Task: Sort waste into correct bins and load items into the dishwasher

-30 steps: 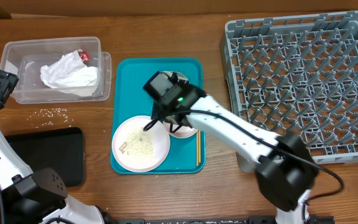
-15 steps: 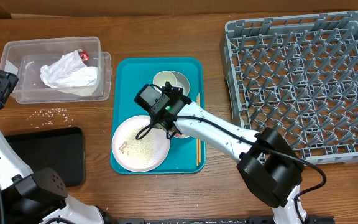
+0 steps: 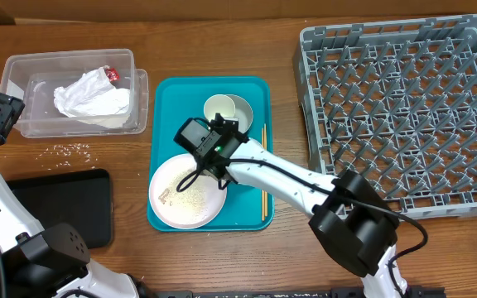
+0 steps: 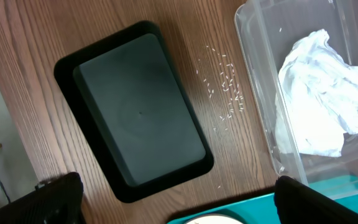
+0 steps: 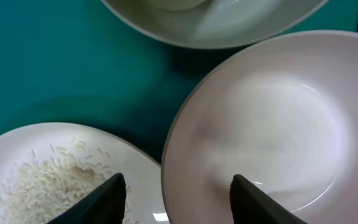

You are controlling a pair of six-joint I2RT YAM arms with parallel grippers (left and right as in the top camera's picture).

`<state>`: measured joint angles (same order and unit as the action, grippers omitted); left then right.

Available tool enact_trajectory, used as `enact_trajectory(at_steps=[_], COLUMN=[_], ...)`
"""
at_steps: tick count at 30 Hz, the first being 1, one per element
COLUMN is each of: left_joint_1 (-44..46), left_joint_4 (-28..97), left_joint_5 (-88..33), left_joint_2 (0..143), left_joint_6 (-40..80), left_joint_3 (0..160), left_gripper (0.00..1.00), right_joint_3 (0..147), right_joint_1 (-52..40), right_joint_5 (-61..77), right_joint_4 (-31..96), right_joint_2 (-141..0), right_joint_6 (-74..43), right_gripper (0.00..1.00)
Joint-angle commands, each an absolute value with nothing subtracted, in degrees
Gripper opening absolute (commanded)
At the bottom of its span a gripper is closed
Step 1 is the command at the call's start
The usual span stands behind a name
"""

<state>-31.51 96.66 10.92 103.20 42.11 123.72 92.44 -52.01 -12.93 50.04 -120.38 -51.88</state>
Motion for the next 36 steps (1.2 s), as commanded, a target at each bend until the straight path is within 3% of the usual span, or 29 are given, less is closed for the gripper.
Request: enact_trajectory(at_steps=[1, 6, 15, 26, 36], left_joint_1=[-31.48, -31.48, -31.48, -31.48, -31.48], left_joint_4=[96.79, 96.79, 96.77, 96.77, 96.79], left_joint_5=[10.90, 10.92, 10.90, 10.90, 10.90], left_joint_2=[103.77, 103.77, 103.77, 103.77, 103.77], left_joint_6=[43.31, 43.31, 43.31, 43.31, 43.29], left_joint_3=[123.72, 123.72, 123.72, 123.72, 123.72], left_gripper=[1.00, 1.00, 1.00, 1.00, 1.00], right_joint_3=[92.20, 92.20, 92.20, 93.91, 97.41], right_joint_1=[-52.18, -52.18, -52.18, -52.18, -52.16], right_joint_5=[-14.94, -14.96, -14.72, -13.26, -13.23], right_joint_4=[49.76, 49.78, 50.50, 53.17, 56.80], right_joint_2=[-121.64, -121.64, -121.64, -120.99, -116.97], right_joint_6=[-52.14, -52.12, -52.14, -52.12, -52.12], right_gripper=[0.55, 0.51, 0.30, 0.15, 0.12])
